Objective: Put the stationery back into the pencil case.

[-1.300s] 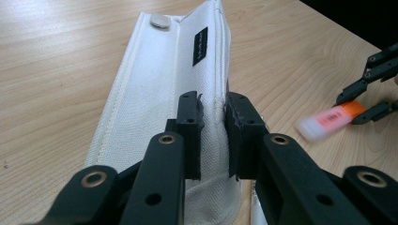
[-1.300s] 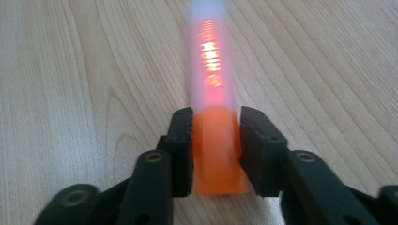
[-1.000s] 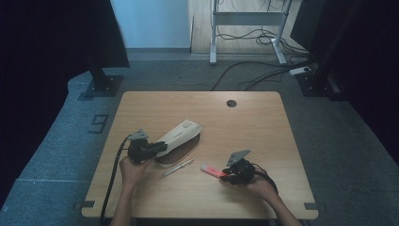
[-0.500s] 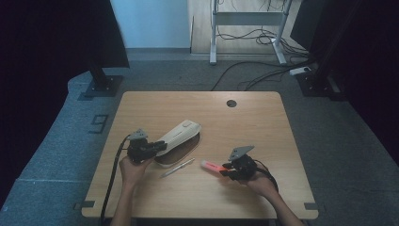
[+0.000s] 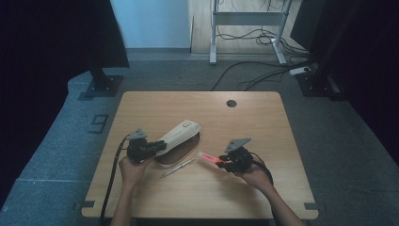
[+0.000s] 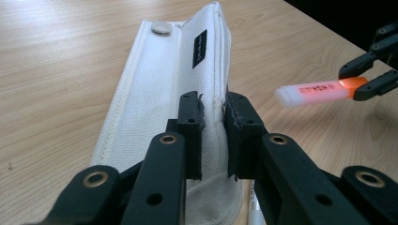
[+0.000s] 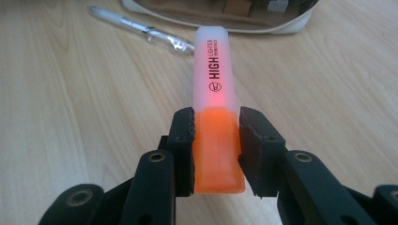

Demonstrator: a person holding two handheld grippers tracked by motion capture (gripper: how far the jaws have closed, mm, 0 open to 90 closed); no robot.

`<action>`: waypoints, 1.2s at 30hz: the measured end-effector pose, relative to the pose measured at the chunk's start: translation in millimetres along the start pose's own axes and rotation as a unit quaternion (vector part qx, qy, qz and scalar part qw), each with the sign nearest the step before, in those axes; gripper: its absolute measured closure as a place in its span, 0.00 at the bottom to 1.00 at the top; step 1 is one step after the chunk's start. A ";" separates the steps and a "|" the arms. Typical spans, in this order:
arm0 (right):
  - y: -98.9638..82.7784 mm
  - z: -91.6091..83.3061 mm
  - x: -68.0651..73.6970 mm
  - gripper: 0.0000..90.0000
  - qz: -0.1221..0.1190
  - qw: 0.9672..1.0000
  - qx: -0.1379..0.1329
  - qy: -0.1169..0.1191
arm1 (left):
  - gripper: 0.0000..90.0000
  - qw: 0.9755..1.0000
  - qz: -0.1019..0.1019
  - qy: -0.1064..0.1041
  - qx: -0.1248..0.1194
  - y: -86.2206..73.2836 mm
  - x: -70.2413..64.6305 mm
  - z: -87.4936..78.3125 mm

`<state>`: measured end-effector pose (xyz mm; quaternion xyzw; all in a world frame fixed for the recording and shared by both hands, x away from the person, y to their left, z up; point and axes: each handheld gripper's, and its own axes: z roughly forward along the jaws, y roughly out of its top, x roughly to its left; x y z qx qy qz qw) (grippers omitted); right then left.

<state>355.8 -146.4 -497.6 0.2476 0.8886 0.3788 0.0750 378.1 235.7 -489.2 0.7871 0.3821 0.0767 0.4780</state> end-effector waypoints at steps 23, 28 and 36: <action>42.7 38.9 -11.8 0.73 -0.003 1.000 -0.007 -0.010 | 0.86 1.000 -0.001 -0.003 -0.006 1.7 -1.3 -2.4; 51.9 48.4 -14.0 0.73 -0.002 1.000 -0.008 -0.010 | 0.86 1.000 -0.001 -0.004 -0.006 1.7 -1.3 -2.3; 64.4 67.0 -13.5 0.73 -0.013 1.000 0.002 -0.009 | 0.86 1.000 0.000 -0.005 -0.007 2.1 -2.0 -2.4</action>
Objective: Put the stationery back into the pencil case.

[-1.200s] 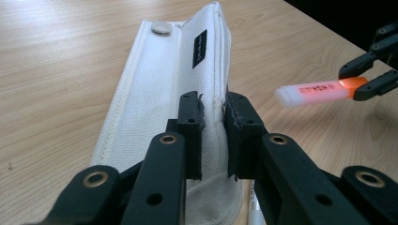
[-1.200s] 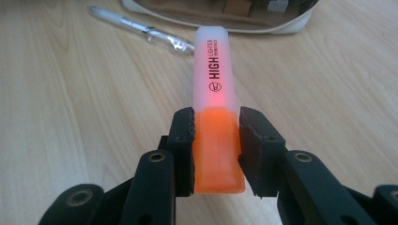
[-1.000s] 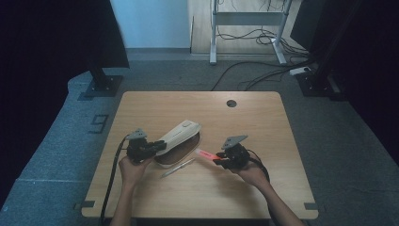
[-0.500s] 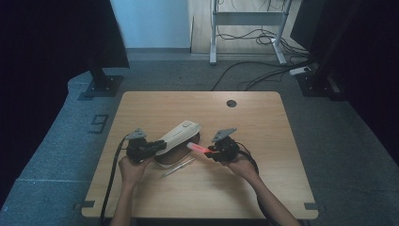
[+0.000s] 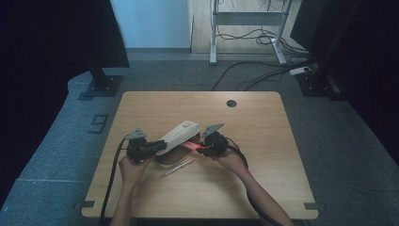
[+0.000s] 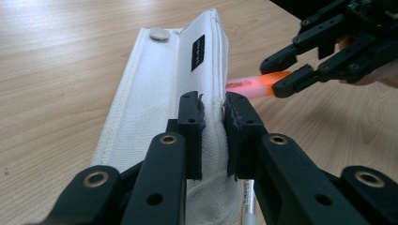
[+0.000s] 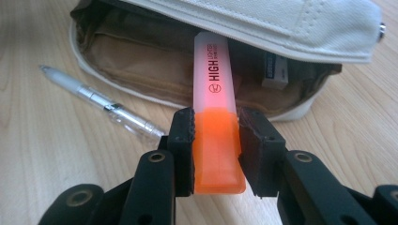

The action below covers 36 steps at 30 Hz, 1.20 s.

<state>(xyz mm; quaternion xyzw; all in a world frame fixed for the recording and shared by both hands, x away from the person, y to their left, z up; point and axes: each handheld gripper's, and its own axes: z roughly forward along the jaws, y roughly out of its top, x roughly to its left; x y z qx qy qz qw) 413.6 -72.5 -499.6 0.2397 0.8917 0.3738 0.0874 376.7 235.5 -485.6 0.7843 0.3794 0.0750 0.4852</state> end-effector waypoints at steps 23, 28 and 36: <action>21.4 43.3 1.5 0.73 -0.012 1.000 0.003 0.012 | 0.86 1.000 -0.001 -0.014 0.000 0.7 -2.3 3.5; 21.9 49.8 -0.5 0.73 -0.015 1.000 0.013 0.012 | 0.86 1.000 0.001 -0.012 0.001 0.6 -2.2 3.4; 18.4 47.4 -6.0 0.60 0.004 1.000 0.014 0.010 | 0.86 1.000 0.003 -0.008 0.004 0.1 -1.4 3.5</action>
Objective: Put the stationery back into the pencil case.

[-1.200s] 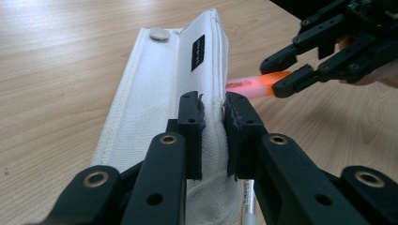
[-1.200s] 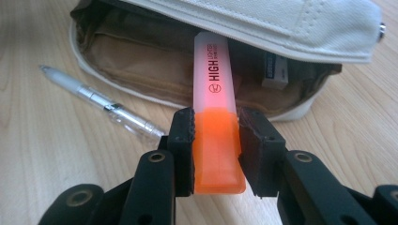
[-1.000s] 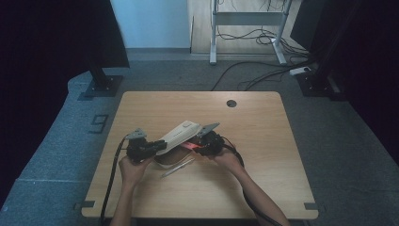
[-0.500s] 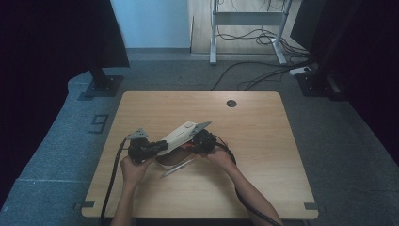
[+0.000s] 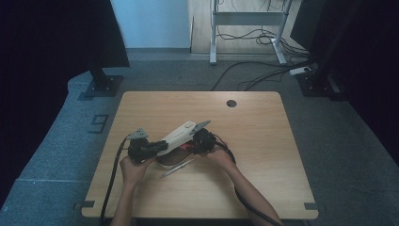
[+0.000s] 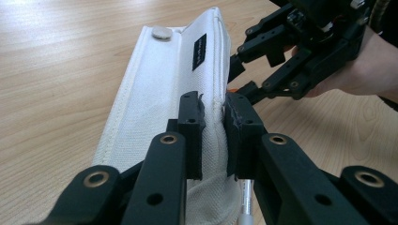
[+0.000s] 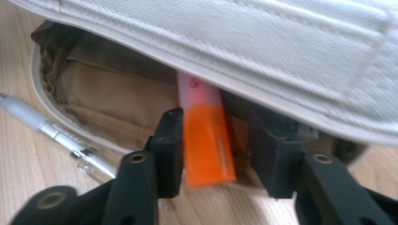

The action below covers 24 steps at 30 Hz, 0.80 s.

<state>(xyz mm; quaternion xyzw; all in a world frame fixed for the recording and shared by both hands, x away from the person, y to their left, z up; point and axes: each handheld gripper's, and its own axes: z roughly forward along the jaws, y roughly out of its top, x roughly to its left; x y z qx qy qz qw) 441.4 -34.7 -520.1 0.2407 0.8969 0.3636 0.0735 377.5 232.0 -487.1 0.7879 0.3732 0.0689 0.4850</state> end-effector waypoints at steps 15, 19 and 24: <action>-26.0 -16.1 2.5 0.68 0.023 1.000 0.012 -0.007 | 0.86 1.000 0.001 0.000 0.002 -0.2 0.0 0.5; -25.5 -11.2 3.3 0.72 0.021 1.000 0.012 -0.006 | 0.86 1.000 0.001 -0.001 0.003 -0.2 0.2 0.6; -18.7 -7.2 4.7 0.73 0.016 1.000 0.014 -0.017 | 0.86 1.000 0.000 -0.001 0.003 -0.3 0.2 0.6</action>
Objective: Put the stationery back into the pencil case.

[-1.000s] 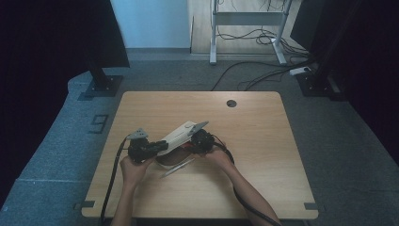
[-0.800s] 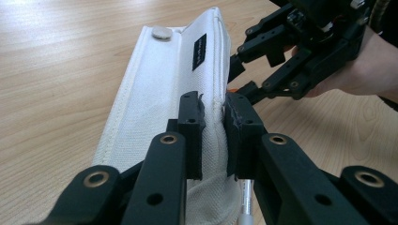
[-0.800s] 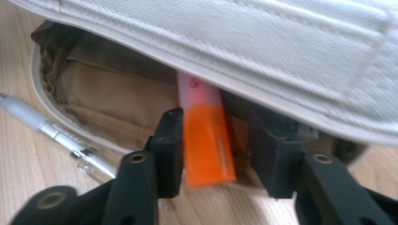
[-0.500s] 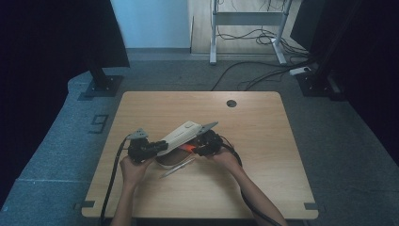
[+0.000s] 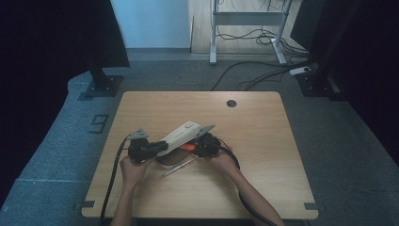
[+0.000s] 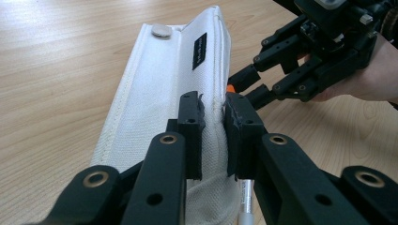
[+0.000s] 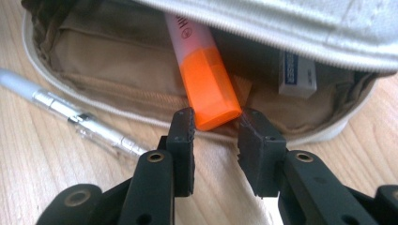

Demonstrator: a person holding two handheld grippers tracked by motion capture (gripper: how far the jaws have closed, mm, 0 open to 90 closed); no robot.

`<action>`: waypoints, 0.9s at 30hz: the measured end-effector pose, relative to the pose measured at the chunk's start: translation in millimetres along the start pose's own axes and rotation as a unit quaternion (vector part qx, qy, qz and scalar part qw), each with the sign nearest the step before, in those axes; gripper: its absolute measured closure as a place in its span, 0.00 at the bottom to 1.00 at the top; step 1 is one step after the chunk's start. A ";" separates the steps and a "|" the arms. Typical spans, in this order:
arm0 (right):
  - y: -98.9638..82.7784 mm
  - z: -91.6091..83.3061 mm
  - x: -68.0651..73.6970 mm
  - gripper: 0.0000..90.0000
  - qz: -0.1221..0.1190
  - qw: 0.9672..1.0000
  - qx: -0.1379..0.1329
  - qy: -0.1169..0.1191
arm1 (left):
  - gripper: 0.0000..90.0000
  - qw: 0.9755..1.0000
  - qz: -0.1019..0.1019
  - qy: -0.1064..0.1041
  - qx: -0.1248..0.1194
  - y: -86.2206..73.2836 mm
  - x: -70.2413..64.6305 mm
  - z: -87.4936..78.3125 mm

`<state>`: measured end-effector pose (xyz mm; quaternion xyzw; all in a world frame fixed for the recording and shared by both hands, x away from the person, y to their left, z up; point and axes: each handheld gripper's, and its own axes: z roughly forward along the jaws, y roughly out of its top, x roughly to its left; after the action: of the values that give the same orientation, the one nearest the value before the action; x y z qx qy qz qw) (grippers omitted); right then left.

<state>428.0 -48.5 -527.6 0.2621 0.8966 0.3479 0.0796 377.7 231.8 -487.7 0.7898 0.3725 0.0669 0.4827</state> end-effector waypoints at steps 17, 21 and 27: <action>16.6 5.6 -16.3 0.70 0.014 0.999 -0.001 -0.034 | 0.86 1.000 0.000 0.001 -0.001 -0.2 1.1 -0.9; 13.4 0.5 -15.6 0.68 0.012 0.999 -0.008 -0.028 | 0.86 1.000 0.000 0.004 -0.003 -0.5 1.9 -1.2; 9.0 -12.5 -8.5 0.61 0.007 1.000 -0.023 0.000 | 0.86 1.000 0.000 0.008 -0.003 -0.9 3.5 -2.6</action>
<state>434.9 -54.6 -512.7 0.2664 0.8867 0.3686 0.0828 378.5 236.1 -487.9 0.7879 0.3761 0.0737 0.4820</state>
